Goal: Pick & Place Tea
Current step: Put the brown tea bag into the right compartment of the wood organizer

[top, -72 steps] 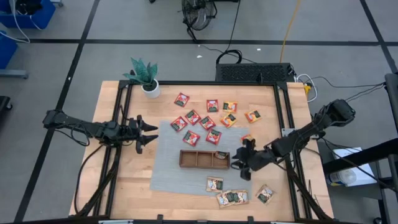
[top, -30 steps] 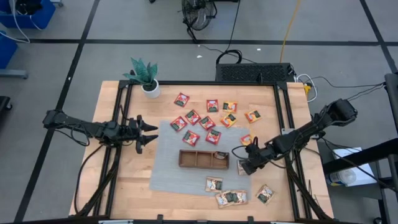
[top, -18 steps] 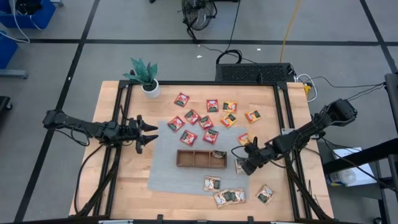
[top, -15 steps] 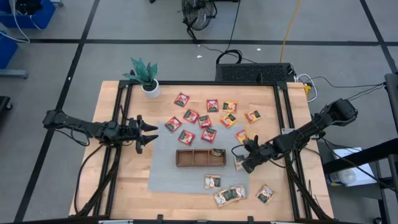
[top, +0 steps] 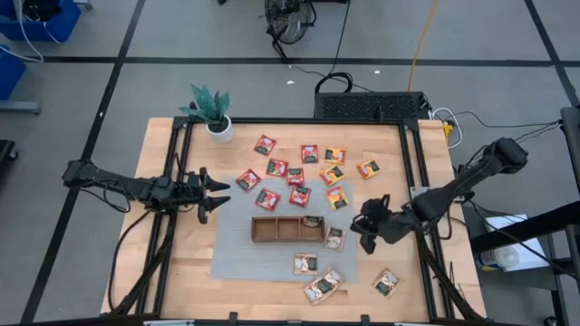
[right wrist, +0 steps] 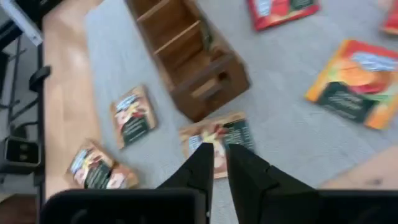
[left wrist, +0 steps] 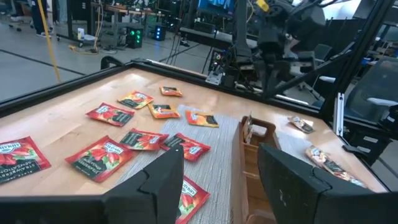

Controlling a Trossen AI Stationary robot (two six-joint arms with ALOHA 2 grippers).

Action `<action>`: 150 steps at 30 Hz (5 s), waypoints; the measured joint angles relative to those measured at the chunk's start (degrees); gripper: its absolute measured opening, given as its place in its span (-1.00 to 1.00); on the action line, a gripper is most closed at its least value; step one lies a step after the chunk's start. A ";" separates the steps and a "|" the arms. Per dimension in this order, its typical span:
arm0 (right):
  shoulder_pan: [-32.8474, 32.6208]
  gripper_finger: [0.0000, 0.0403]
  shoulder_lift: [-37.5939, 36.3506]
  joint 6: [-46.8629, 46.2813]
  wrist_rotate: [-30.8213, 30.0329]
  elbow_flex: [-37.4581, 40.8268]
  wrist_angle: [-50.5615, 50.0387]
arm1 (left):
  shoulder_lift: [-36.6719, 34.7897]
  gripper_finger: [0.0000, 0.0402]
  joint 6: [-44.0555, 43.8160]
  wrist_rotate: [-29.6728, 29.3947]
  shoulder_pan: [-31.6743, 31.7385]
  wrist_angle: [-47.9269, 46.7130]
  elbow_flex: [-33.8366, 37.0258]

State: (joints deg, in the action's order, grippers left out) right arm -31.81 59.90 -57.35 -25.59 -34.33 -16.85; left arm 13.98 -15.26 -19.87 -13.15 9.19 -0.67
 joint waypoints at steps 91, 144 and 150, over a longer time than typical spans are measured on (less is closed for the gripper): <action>-5.45 0.07 35.63 -10.97 24.42 -15.65 15.95 | -0.01 0.02 0.00 -0.01 -0.01 0.02 0.00; -5.12 -0.87 39.94 -7.62 25.48 -13.08 20.82 | 0.00 0.02 -0.01 -0.01 -0.02 0.00 0.00; -5.20 -0.99 39.61 -6.04 24.15 -13.02 20.65 | -0.02 0.02 -0.01 -0.01 -0.01 0.01 0.00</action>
State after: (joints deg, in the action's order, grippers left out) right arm -37.01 99.51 -63.39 -1.43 -47.35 3.80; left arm 13.96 -15.27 -19.88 -13.16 9.20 -0.67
